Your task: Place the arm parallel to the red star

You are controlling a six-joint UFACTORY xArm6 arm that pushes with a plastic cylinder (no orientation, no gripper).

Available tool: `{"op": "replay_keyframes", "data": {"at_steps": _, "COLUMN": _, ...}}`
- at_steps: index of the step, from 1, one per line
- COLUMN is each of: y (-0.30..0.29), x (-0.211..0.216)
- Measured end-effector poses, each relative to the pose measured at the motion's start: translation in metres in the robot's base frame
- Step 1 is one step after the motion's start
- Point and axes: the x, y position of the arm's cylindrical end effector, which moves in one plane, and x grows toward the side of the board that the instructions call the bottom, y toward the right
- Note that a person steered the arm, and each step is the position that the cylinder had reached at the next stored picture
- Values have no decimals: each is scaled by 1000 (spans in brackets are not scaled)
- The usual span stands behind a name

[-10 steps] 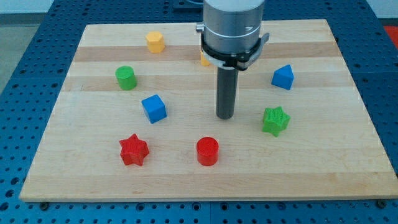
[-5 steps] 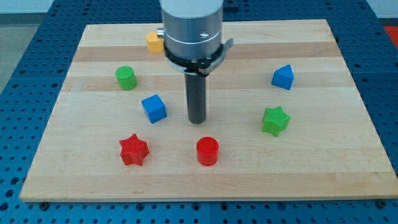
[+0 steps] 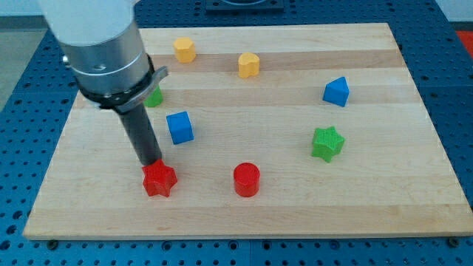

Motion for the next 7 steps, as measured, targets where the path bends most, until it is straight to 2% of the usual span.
{"op": "replay_keyframes", "data": {"at_steps": 3, "y": -35, "x": 24}}
{"op": "replay_keyframes", "data": {"at_steps": 7, "y": -38, "x": 68}}
